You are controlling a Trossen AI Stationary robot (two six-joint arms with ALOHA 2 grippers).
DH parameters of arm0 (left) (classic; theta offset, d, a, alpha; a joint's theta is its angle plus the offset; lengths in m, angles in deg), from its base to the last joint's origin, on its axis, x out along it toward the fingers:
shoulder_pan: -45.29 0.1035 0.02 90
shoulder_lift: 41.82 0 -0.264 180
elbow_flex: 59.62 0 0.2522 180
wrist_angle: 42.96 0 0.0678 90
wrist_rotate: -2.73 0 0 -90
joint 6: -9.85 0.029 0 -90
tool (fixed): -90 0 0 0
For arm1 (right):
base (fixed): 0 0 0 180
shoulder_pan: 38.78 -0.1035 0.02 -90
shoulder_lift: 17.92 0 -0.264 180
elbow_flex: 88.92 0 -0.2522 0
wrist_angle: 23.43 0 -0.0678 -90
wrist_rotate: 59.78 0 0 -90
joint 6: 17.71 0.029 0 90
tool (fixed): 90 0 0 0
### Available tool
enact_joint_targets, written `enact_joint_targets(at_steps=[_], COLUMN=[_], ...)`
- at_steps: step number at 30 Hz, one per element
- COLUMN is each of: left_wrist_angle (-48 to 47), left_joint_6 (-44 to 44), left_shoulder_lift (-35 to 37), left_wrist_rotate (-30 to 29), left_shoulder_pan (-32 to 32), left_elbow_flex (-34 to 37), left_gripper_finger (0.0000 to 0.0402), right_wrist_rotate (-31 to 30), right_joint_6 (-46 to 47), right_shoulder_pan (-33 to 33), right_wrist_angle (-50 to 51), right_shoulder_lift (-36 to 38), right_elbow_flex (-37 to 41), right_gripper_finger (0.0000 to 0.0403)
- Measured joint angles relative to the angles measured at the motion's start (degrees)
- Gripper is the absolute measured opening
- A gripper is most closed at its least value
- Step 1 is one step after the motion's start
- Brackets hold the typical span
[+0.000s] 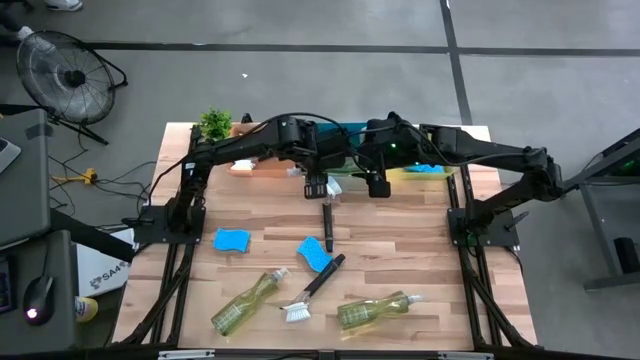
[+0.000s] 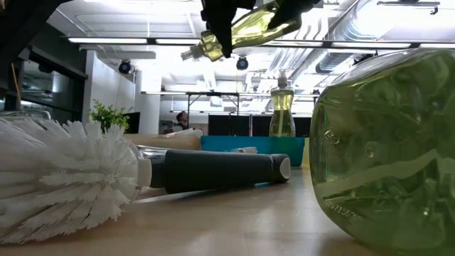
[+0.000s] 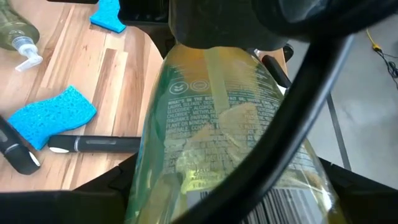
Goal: Pick & Place Kitchen Sink Supplies
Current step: Put the green dishwashing liquid bottle into the blue bin
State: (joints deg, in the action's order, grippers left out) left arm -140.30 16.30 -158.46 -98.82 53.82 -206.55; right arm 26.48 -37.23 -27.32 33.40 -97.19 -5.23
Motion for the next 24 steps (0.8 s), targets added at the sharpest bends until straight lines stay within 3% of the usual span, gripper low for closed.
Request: enact_joint_targets(at_steps=[3,8,12,24], left_wrist_angle=[0.33,1.81,2.73,2.39], left_joint_6=[-0.12,-2.55,-3.93,-4.00], left_shoulder_lift=[0.00,0.02,0.02,1.61], left_wrist_rotate=[-0.44,-4.85,-6.85,-11.88], left_shoulder_pan=[0.00,0.11,0.12,0.17], left_elbow_flex=[0.02,0.00,0.00,0.02], left_gripper_finger=[0.0205,0.0318,0.0369,0.0382], right_wrist_rotate=[-0.17,-1.09,-1.98,-9.63], right_joint_6=[-0.02,0.95,1.40,3.29], right_shoulder_pan=[0.00,0.05,0.11,0.22], right_wrist_angle=[0.11,1.00,2.62,4.48], right_shoulder_lift=[0.01,0.11,0.11,0.56], right_elbow_flex=[0.00,-0.02,-0.02,-0.02], right_gripper_finger=[0.0265,0.0264,0.0262,0.0262])
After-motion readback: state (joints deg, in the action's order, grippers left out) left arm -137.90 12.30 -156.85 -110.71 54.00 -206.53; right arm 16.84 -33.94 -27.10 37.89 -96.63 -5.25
